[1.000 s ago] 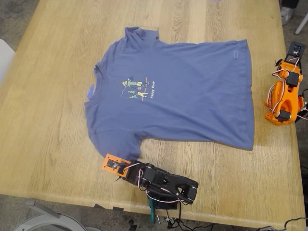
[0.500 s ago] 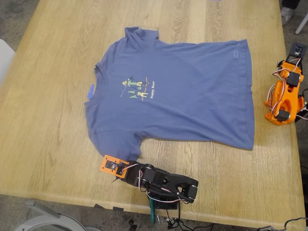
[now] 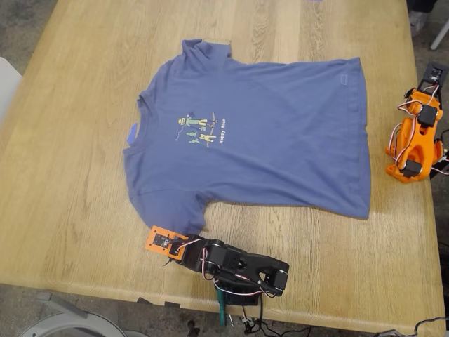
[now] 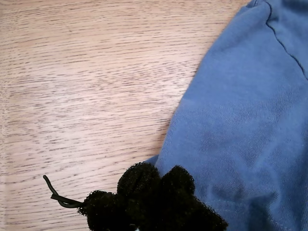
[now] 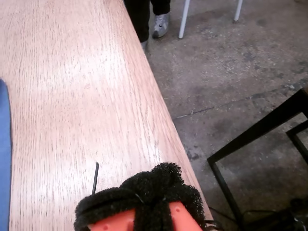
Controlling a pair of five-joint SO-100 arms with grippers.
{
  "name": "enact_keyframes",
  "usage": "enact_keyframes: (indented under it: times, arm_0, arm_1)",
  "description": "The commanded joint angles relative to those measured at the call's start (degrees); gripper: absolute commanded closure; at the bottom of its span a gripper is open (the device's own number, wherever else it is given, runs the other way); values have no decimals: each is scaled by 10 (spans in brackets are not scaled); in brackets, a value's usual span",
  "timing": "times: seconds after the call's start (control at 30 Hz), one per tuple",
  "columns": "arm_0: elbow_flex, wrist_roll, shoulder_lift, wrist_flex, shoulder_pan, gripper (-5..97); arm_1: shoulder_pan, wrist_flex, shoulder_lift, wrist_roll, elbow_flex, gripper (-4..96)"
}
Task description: Fold a T-shirt
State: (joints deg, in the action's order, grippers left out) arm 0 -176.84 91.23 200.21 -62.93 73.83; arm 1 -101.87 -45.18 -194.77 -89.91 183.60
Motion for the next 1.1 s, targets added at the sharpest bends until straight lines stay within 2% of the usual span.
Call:
enact_keyframes:
  times: [0.0,0.17,0.4,0.6,0.73,0.87,1.07]
  arm_0:
    - [11,1,67,23,4,918]
    - [25,-14,66,18,0,918]
    - [200,-19,52,-159,-54,871]
    - [406,-18,-104,-212,-86,799]
    - [540,-11,-227,-232,-134,738]
    - [642,-11,-348,-233,-180,717]
    - [617,0,-440,-108,-250,703]
  arm_1:
    - [2,-4,-5,3,35,912]
    - [4,-83,-5,4,-1,912]
    - [52,-271,-1,5,-202,891]
    - [102,-423,40,6,-416,868]
    - [188,-484,96,10,-549,831]
    - [249,-517,185,12,-684,786]
    - [383,-486,298,20,-788,718]
